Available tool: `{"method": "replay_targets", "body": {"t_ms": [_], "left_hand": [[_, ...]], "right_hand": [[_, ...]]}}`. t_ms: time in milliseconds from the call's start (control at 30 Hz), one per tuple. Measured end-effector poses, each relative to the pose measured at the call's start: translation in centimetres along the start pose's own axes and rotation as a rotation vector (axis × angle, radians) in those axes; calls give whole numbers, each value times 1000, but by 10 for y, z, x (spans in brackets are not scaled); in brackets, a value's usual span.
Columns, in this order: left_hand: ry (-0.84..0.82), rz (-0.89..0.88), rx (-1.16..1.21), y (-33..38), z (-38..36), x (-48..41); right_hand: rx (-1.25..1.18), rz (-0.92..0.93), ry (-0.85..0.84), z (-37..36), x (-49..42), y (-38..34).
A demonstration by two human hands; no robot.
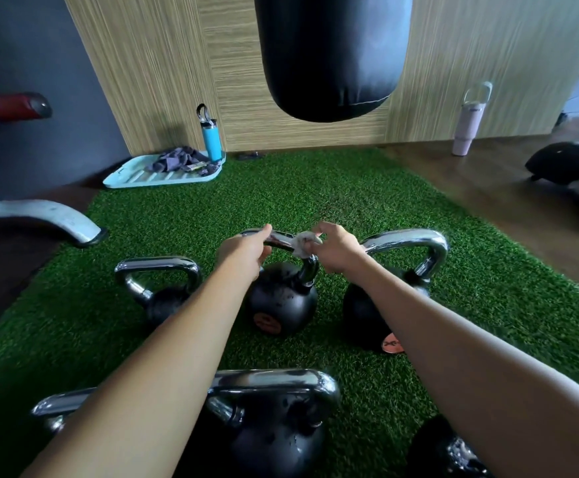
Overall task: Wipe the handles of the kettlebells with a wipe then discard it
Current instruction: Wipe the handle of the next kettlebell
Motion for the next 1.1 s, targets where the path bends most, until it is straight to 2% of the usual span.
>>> {"method": "replay_targets", "body": {"t_ms": [100,200,333,467,533,667,800,900,1000,1100], "left_hand": [[48,-23,18,4,-5,-8],[63,-40,-89,5,-5,-9],[-48,3,-168,13,-5,-11],[-203,63,-457,26,8,-15],[-265,86,-520,28,12,-20],[-293,47,-674,36,5,-11],[-291,-14,-743,36,-10,-11],[-263,-20,-712,34,-9,-13],[-250,-27,-635,28,2,-11],[-246,-76,-600,23,21,3]], "right_hand": [[-1,-16,-11,-1,1,3],[-36,-9,3,-3,10,3],[-83,20,-14,-9,31,-4],[-119,28,-102,-27,51,-16],[-150,37,-138,-40,57,-21],[-203,40,-212,-66,56,-23],[-272,-46,-307,-54,61,-23],[-343,-196,-386,-48,60,-12],[-476,-322,-272,-53,41,12],[-590,-334,-86,-54,21,27]]}}
Point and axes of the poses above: each hand's wrist, its own x-axis away from the middle knuckle, its own z-axis out of the back of the hand, y = z × x, the point moved 6 cm from there along -x, towards the middle knuckle, and after that the axes turned 14 degrees about -y, right-handed, at the moved point
